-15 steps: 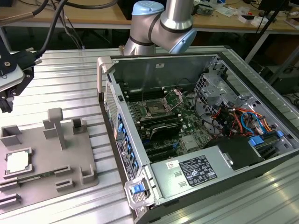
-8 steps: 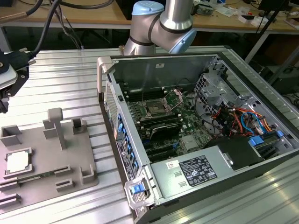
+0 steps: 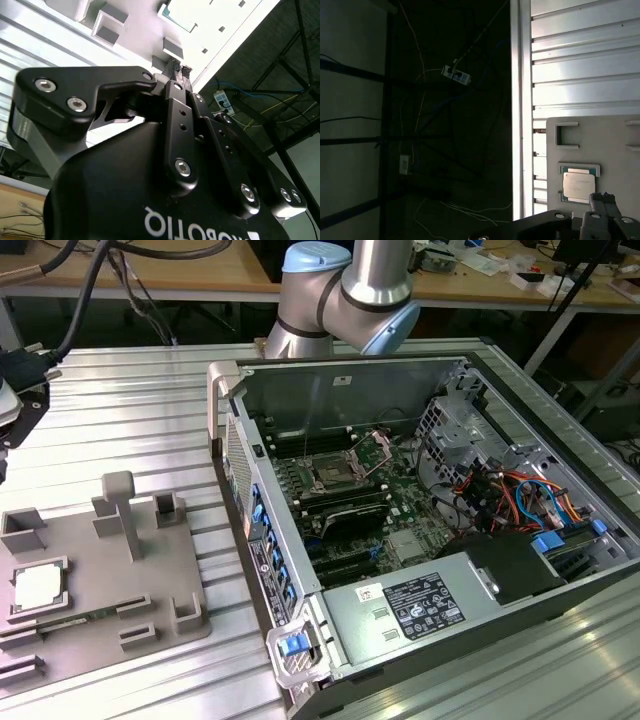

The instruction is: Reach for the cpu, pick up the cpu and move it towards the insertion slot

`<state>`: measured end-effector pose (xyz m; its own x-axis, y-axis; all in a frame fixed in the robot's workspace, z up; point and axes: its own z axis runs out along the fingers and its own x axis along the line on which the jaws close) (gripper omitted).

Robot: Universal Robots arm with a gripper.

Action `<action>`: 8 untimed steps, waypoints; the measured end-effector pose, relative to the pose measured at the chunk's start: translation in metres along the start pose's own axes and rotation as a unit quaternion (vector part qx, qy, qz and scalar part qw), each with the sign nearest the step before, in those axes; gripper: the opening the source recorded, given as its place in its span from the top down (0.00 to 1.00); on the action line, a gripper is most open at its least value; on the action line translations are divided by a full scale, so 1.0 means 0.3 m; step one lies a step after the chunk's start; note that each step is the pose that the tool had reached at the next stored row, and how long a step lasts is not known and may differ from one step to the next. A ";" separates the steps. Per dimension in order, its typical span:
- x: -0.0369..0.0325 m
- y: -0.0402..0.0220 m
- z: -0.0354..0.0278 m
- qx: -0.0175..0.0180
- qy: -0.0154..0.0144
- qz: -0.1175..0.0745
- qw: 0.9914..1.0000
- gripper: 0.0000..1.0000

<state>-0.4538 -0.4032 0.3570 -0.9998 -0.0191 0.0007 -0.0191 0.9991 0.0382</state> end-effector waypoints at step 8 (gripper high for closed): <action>0.013 0.000 0.000 0.000 0.000 0.000 1.000 0.89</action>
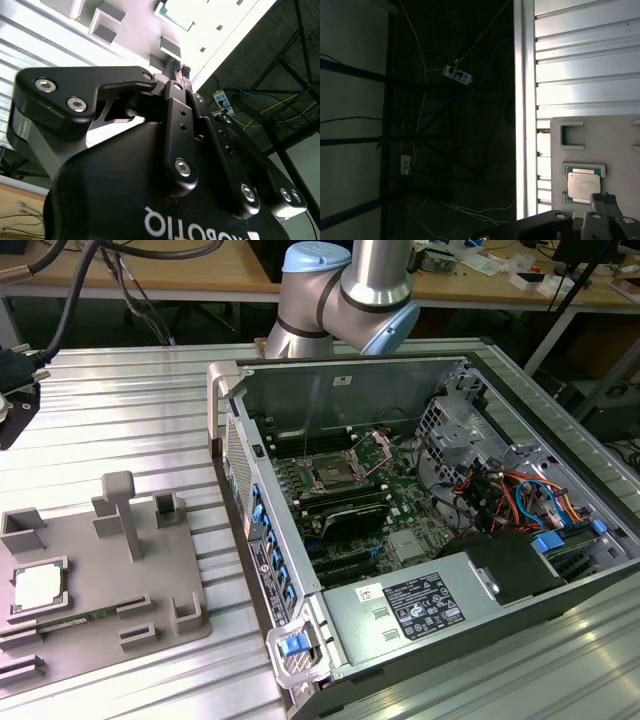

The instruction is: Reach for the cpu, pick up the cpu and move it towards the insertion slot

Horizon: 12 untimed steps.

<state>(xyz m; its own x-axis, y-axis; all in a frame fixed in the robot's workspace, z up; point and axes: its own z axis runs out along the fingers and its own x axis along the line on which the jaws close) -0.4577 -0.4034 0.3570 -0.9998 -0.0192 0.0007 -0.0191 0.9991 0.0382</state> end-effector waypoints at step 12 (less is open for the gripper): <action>0.019 0.000 0.000 0.000 0.000 0.000 1.000 0.89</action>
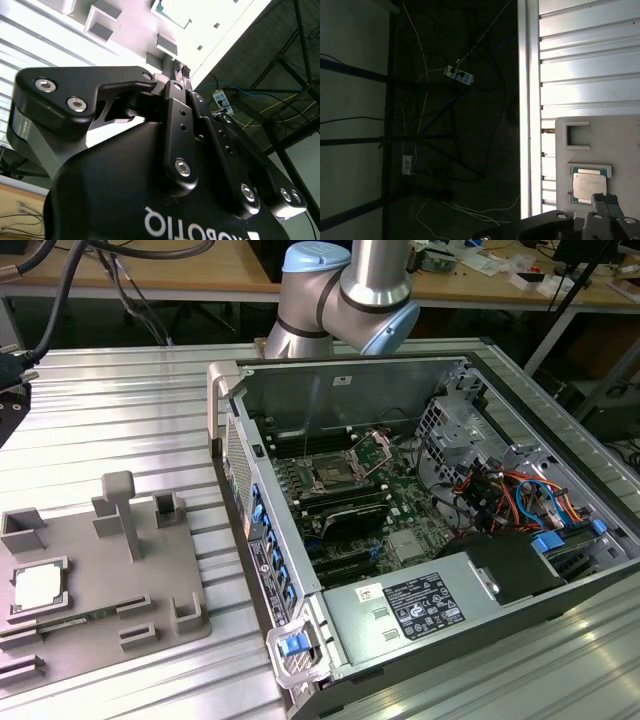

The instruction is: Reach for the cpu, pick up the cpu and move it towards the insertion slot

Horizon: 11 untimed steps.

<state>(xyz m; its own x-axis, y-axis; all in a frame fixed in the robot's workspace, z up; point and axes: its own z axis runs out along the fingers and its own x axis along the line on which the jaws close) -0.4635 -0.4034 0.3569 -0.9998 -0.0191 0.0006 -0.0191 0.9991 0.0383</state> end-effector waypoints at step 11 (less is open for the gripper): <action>0.013 -0.001 0.000 0.000 0.000 0.000 1.000 0.89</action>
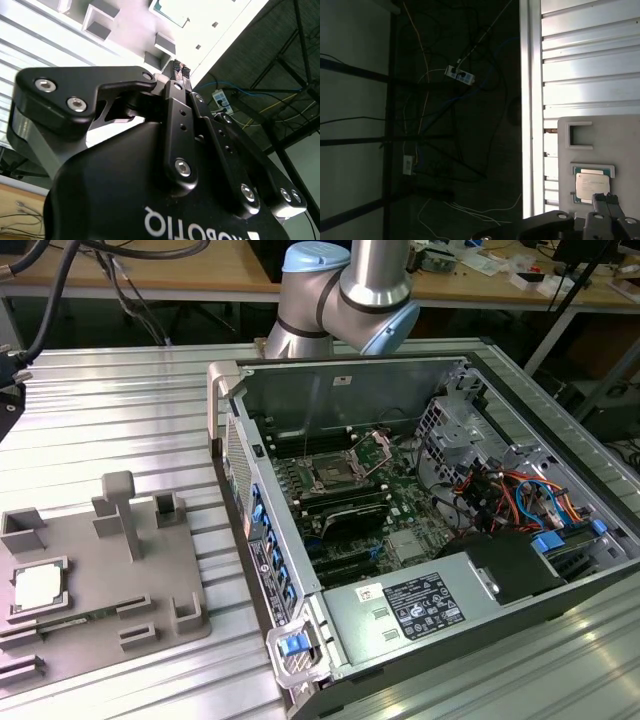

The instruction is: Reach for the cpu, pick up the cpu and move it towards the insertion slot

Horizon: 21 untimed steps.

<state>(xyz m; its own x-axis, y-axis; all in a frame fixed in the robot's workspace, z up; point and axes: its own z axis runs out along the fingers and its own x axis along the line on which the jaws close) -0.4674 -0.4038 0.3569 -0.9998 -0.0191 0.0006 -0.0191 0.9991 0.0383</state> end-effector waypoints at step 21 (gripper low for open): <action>0.052 -0.005 0.000 0.000 0.000 0.000 1.000 0.89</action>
<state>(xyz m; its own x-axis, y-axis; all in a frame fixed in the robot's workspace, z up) -0.4828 -0.4057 0.3567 -0.9998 -0.0192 0.0006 -0.0191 0.9991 0.0383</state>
